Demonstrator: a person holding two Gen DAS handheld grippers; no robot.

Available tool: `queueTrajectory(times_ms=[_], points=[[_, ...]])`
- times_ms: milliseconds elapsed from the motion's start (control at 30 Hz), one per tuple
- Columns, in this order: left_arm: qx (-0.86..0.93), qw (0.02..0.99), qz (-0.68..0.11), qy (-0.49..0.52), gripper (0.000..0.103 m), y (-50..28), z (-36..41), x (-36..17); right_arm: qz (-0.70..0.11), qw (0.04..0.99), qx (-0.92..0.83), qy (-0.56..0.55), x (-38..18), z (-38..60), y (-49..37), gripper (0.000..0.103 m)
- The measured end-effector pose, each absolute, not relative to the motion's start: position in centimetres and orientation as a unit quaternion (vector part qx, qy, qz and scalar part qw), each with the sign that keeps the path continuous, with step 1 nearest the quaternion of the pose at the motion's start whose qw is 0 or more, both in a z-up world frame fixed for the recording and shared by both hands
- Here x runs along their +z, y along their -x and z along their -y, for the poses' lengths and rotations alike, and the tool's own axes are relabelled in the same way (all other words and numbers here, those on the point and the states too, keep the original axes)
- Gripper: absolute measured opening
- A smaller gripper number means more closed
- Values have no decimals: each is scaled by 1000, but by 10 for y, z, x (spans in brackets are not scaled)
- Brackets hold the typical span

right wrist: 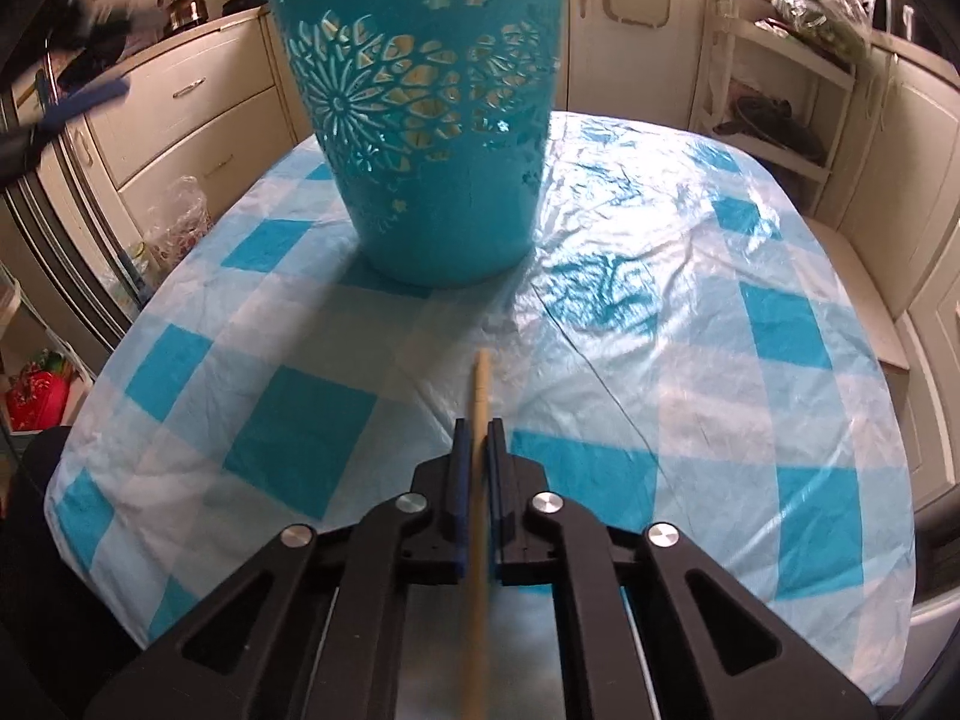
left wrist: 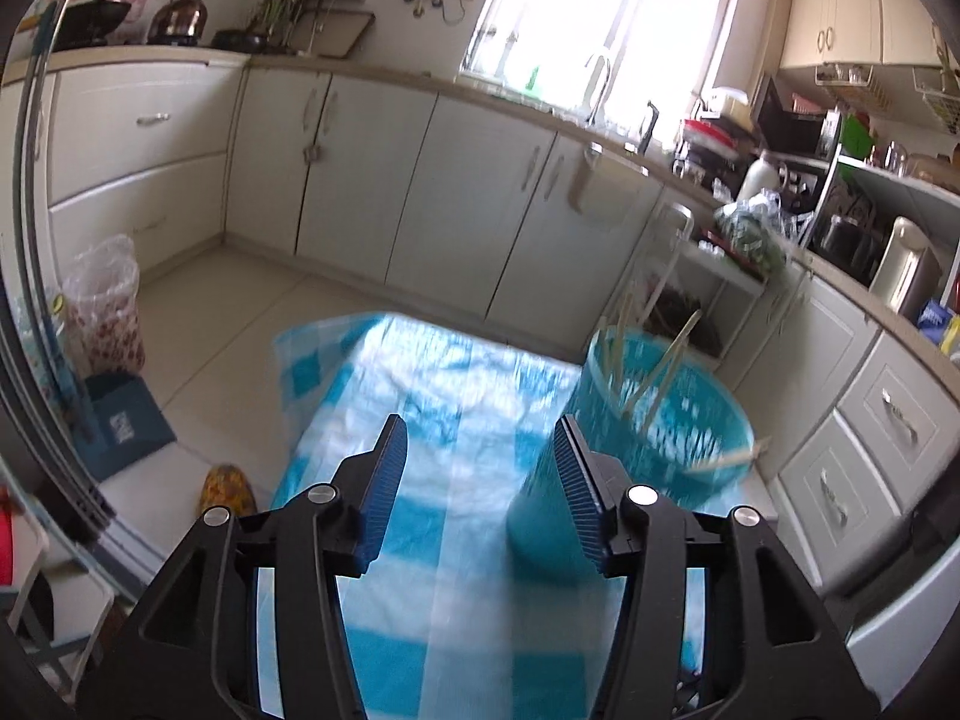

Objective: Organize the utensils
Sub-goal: 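Lift the last chopstick with the right tool over the basket and drop it in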

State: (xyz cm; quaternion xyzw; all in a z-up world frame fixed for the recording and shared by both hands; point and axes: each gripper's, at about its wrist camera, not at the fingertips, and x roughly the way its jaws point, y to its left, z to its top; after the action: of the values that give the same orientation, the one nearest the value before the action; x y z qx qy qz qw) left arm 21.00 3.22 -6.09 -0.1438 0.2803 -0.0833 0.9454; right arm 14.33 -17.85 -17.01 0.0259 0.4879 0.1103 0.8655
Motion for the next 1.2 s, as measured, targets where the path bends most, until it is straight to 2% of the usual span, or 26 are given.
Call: queueTrajectory(times_ms=[167,467,700,833,1000,1200], points=[[-81,935,-310,149,49,-196,-45,-84,-484,853,135,-143,-161,205,-139,6],[-74,930,-327,153,49,-179,-59,-96,-362,875,196,-254,-75,228,-126,6],[-77,933,-314,160,49,-165,-60,-87,-232,911,222,-258,12,216,-165,6],[-83,934,-307,161,50,-159,-55,-81,-161,932,202,-256,37,205,-203,6],[-87,934,-304,166,50,-158,-55,-81,-131,949,153,-243,28,196,-248,6],[-91,927,-316,178,50,-166,-60,-91,-183,949,128,-223,-13,183,-274,6]])
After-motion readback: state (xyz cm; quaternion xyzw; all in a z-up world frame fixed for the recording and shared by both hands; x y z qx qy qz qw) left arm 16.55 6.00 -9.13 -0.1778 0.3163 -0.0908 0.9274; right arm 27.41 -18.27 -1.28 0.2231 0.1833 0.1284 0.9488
